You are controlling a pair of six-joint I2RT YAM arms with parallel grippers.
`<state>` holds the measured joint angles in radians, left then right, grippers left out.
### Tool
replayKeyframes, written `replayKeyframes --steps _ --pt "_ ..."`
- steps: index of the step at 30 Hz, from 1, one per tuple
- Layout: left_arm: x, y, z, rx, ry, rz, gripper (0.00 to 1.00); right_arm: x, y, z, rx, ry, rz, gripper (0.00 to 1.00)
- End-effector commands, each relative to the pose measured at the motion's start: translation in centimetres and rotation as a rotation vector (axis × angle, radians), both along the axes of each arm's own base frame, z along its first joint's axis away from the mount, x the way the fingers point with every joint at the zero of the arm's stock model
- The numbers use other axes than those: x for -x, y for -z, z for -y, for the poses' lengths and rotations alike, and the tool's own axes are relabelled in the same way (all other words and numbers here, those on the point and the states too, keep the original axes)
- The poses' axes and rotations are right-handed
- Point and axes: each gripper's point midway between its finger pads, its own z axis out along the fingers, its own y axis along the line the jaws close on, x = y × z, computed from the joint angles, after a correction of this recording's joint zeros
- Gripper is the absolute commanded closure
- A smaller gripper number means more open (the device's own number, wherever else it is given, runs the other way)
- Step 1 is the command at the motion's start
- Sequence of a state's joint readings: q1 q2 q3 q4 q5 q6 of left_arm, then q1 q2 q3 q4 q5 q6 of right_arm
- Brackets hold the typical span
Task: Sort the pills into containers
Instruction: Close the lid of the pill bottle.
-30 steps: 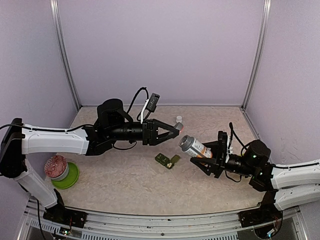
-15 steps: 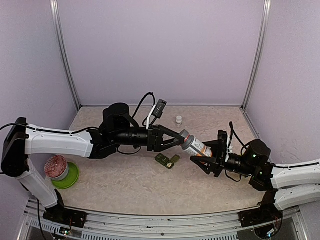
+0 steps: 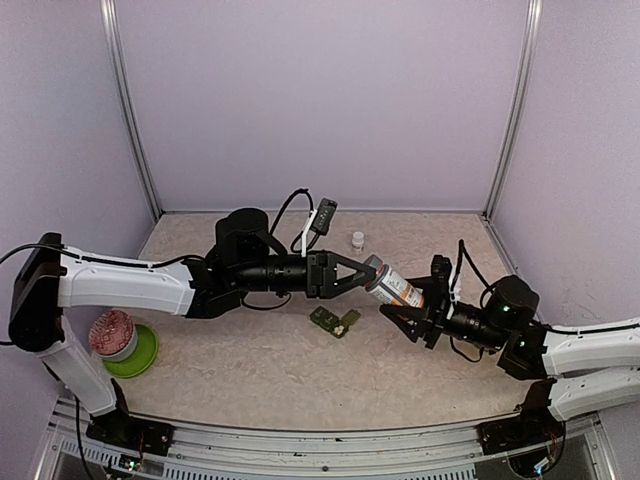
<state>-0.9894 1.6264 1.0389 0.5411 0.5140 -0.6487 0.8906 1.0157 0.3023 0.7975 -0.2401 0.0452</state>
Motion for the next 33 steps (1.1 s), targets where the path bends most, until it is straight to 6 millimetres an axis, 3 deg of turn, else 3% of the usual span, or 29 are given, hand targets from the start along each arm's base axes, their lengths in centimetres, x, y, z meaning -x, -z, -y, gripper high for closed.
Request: replayKeyframes --steps 1,13,21,26,33 --pt "-0.8 2.0 0.7 -0.057 -0.058 -0.096 0.54 -1.2 -3.0 0.0 -0.033 0.081 0.079 0.76" --pt "-1.7 5.0 1.6 -0.162 -0.084 -0.186 0.54 -2.2 -2.4 -0.7 0.071 0.194 0.148 0.76" --pt "-0.8 3.4 1.1 -0.084 -0.02 -0.12 0.48 -0.3 -3.7 -0.2 0.007 0.12 0.16 0.76" --pt "-0.5 3.0 1.0 -0.068 -0.003 -0.081 0.37 0.4 -4.5 -0.1 -0.04 0.087 0.136 0.76" --pt "-0.2 1.2 0.2 -0.027 -0.014 -0.041 0.04 0.4 -4.4 0.2 -0.052 0.093 0.119 0.76"
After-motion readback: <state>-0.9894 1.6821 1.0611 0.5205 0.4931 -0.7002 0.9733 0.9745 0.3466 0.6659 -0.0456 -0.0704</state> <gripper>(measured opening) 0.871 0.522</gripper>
